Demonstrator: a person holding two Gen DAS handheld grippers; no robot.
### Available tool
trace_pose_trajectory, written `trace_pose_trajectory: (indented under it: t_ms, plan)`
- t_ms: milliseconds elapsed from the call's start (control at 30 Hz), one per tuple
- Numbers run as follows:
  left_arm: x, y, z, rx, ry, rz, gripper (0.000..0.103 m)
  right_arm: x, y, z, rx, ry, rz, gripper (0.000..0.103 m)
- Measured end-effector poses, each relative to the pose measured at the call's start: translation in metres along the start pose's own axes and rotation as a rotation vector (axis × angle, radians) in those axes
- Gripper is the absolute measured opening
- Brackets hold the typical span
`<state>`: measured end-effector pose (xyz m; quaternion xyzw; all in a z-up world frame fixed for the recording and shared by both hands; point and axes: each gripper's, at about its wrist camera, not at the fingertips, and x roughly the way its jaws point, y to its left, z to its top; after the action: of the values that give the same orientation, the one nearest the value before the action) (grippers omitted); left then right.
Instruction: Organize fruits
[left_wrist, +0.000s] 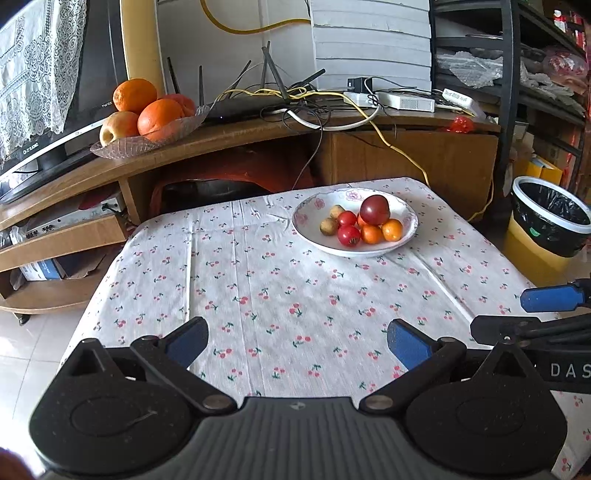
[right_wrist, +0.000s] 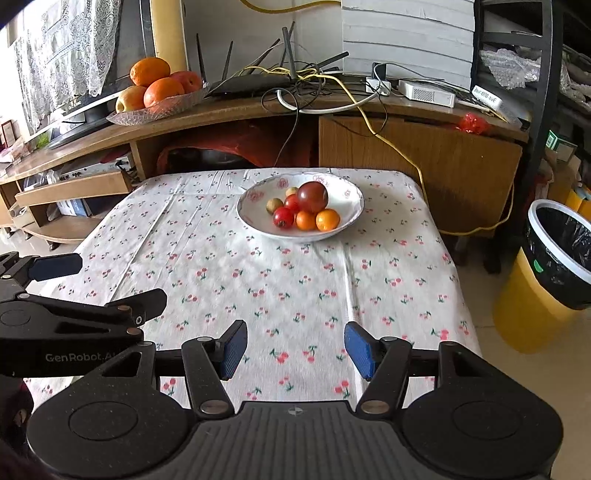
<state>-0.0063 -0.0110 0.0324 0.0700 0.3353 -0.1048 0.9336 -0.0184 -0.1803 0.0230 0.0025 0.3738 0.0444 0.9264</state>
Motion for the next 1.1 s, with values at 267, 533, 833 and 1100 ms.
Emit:
trace_pose_trajectory:
  t_ms: [267, 533, 833, 1100]
  plan:
    - [-0.008, -0.005, -0.010, 0.007, 0.019, -0.013, 0.103, -0.011, 0.003, -0.012, 0.006, 0.011, -0.004, 0.055]
    - [-0.012, -0.011, -0.019, 0.020, 0.032, -0.009, 0.103, -0.017, 0.003, -0.021, 0.026, 0.022, 0.001, 0.056]
    - [-0.015, -0.013, -0.024, 0.022, 0.039, 0.000, 0.103, -0.019, 0.004, -0.026, 0.027, 0.031, 0.002, 0.056]
    - [-0.015, -0.013, -0.026, 0.025, 0.046, 0.007, 0.103, -0.018, 0.005, -0.029, 0.021, 0.039, 0.000, 0.056]
